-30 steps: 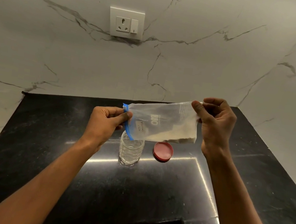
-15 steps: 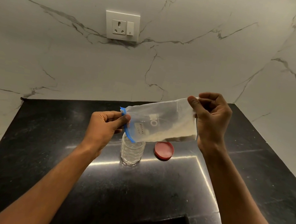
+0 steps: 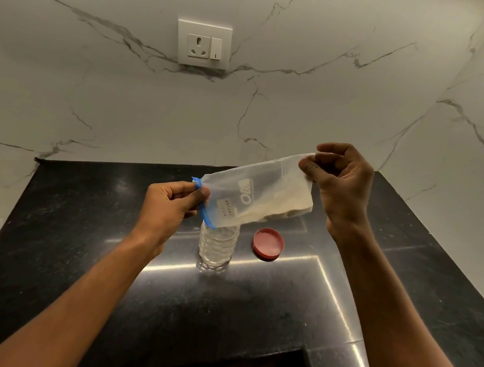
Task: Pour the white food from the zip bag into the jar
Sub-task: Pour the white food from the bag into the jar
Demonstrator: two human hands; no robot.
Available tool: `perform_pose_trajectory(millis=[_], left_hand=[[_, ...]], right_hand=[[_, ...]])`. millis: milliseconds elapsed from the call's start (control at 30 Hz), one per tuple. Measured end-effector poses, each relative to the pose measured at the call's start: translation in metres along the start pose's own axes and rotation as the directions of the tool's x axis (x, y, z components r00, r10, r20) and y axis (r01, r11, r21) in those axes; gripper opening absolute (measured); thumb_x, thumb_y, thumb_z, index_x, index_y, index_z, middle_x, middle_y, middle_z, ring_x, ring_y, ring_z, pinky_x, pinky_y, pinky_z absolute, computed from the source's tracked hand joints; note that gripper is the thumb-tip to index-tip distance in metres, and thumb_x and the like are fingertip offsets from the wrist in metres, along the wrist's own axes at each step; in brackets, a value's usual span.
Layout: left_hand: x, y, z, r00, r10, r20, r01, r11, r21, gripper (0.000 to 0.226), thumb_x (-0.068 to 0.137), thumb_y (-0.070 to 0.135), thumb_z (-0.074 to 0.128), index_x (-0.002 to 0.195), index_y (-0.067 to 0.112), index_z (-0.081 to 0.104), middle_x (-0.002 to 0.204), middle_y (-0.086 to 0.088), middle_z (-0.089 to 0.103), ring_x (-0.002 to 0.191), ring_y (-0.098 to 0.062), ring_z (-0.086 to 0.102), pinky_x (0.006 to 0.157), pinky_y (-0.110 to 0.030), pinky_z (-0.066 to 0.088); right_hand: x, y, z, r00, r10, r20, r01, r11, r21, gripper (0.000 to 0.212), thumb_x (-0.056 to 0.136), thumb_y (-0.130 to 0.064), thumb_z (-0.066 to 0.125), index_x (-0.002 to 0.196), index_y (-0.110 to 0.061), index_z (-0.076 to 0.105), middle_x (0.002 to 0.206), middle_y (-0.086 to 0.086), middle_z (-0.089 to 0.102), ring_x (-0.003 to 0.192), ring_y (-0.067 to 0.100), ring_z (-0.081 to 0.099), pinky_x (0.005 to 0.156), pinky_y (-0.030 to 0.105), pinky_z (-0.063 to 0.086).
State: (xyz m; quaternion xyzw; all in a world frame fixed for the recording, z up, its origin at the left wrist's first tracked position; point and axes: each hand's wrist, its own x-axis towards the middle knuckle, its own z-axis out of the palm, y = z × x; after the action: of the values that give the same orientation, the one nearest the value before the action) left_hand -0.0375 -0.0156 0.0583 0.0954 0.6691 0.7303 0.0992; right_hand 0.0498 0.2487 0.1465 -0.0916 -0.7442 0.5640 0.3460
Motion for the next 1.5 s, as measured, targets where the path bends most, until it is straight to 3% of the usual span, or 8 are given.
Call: perform_pose_trajectory(millis=[133,267,667,800,933,1033,1267,1500], left_hand=[[-0.001,0.0,-0.001,1.0,-0.016,0.027,0.017,1.0,-0.023,0.02,0.081,0.03,0.079,0.1,0.026,0.079,0.095,0.012,0.083,0.094,-0.008,0.079,0.072,-0.022,0.063],[0.0,-0.002,-0.001,0.999,-0.027,0.034,0.028,0.999,-0.024,0.014,0.089,0.02,0.078,0.102,0.026,0.079,0.096,0.012,0.084,0.094,-0.008,0.079,0.071,-0.021,0.064],[-0.002,0.001,-0.001,0.998,-0.036,0.06,0.039,0.998,-0.056,0.018,0.082,0.027,0.078,0.1,0.026,0.078,0.094,0.013,0.083,0.091,-0.008,0.08,0.068,-0.019,0.063],[-0.003,0.0,0.0,0.997,-0.042,0.065,0.045,0.998,-0.048,0.012,0.089,0.02,0.077,0.099,0.027,0.078,0.093,0.014,0.083,0.091,-0.007,0.08,0.068,-0.018,0.062],[-0.004,0.0,0.0,0.997,-0.052,0.065,0.056,0.997,-0.062,0.018,0.081,0.028,0.078,0.099,0.027,0.078,0.092,0.015,0.083,0.09,-0.005,0.08,0.067,-0.017,0.061],[-0.002,-0.002,-0.002,0.997,-0.063,0.051,0.066,0.996,-0.055,0.013,0.087,0.021,0.078,0.099,0.028,0.078,0.092,0.015,0.083,0.09,-0.005,0.08,0.067,-0.017,0.062],[0.001,-0.003,0.0,0.995,-0.082,0.056,0.084,0.996,-0.038,0.014,0.087,0.022,0.079,0.101,0.025,0.079,0.095,0.01,0.084,0.09,-0.007,0.08,0.066,-0.018,0.062],[0.0,-0.007,-0.002,0.993,-0.112,0.044,0.114,0.992,-0.061,0.025,0.075,0.034,0.079,0.099,0.028,0.079,0.095,0.01,0.084,0.09,-0.009,0.08,0.067,-0.022,0.063]], right_hand=[[0.0,0.001,0.004,0.999,-0.041,-0.03,0.039,0.997,-0.07,0.037,0.078,-0.011,0.09,0.107,-0.011,0.067,0.091,0.007,0.076,0.087,0.02,0.077,0.082,0.032,0.064],[0.0,0.003,0.004,0.998,-0.061,-0.03,0.057,0.991,-0.12,0.036,0.079,-0.015,0.089,0.107,-0.01,0.067,0.09,0.003,0.074,0.084,0.015,0.075,0.081,0.032,0.064],[-0.003,0.006,0.004,0.996,-0.061,-0.072,0.057,0.997,-0.056,0.03,0.084,-0.01,0.085,0.108,-0.013,0.067,0.094,0.008,0.077,0.09,0.019,0.078,0.085,0.031,0.063],[-0.001,0.003,0.005,0.994,-0.092,-0.052,0.085,0.989,-0.119,0.026,0.085,-0.014,0.085,0.104,-0.015,0.068,0.094,0.003,0.077,0.089,0.017,0.077,0.081,0.031,0.063],[0.002,0.0,0.008,0.993,-0.117,-0.03,0.11,0.978,-0.176,0.024,0.085,-0.017,0.085,0.102,-0.017,0.068,0.093,-0.003,0.076,0.086,0.01,0.076,0.076,0.025,0.062],[0.002,-0.002,0.011,0.988,-0.153,-0.008,0.149,0.967,-0.205,0.022,0.085,-0.017,0.085,0.101,-0.017,0.069,0.092,-0.005,0.075,0.083,0.005,0.074,0.072,0.021,0.06],[0.003,-0.007,0.017,0.983,-0.179,0.048,0.186,0.948,-0.258,0.021,0.087,-0.017,0.083,0.103,-0.014,0.069,0.091,-0.004,0.075,0.085,0.01,0.075,0.075,0.033,0.064],[0.003,-0.01,0.015,0.976,-0.213,0.049,0.218,0.922,-0.319,0.019,0.088,-0.018,0.082,0.102,-0.012,0.071,0.09,-0.003,0.074,0.083,0.011,0.074,0.072,0.031,0.064]])
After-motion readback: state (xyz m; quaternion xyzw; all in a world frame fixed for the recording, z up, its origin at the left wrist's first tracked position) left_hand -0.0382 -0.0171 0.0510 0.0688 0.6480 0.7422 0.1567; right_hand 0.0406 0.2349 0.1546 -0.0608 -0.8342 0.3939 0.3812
